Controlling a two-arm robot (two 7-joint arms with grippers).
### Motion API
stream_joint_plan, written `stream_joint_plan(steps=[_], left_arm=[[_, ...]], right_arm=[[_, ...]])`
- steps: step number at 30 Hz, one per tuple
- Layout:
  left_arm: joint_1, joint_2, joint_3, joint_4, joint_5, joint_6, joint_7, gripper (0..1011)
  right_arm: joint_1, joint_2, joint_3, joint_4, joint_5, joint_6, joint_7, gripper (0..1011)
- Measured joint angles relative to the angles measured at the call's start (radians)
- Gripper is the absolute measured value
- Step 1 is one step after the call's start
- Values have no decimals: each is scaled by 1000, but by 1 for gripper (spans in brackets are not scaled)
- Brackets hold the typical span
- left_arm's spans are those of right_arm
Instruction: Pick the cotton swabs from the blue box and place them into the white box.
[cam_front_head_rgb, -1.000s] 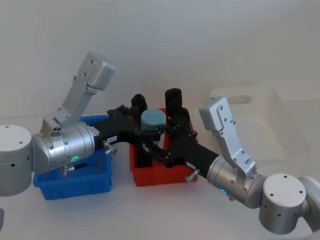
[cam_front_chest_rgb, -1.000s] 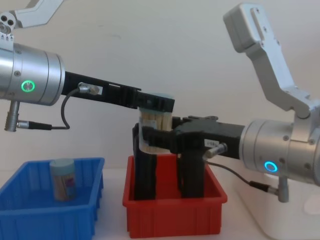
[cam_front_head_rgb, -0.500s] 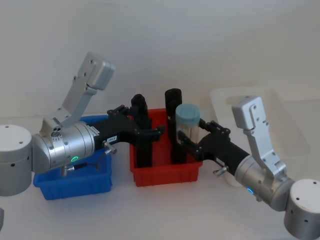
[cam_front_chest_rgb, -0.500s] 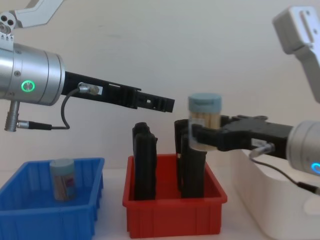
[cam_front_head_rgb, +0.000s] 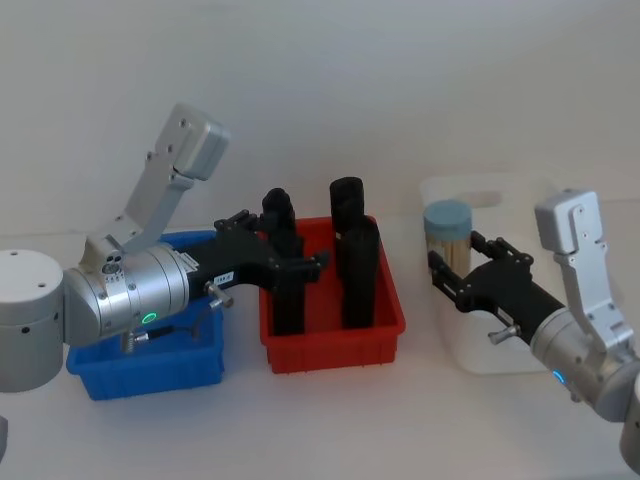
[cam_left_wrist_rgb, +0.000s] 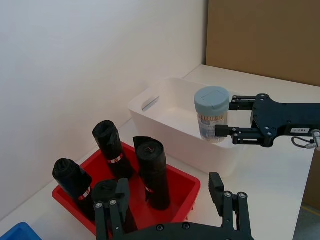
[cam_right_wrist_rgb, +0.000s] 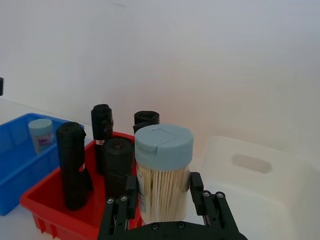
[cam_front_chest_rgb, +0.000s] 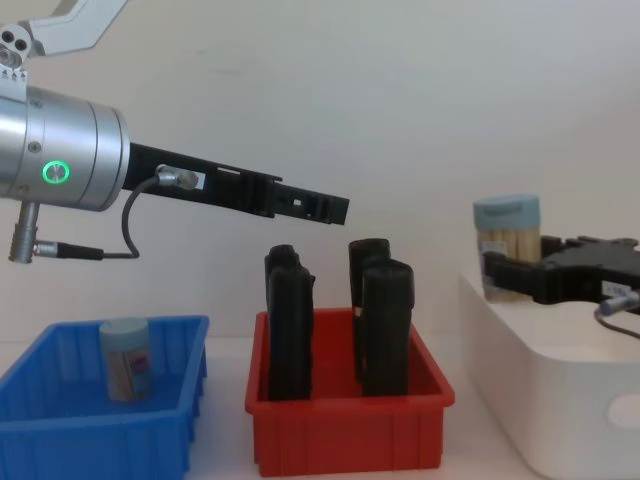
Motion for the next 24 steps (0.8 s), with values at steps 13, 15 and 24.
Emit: stream_joint_plan(steps=[13,15,24], left_arm=[[0,0,0,0,0,0,0,1004],[0,0,0,0,0,0,0,1004],[0,0,0,0,0,0,0,1004]], right_arm=[[32,9,26,65,13,15,-20,639],[38,8,28,74,15,19,-21,639],[72,2,39,135,24,31,-23,639]])
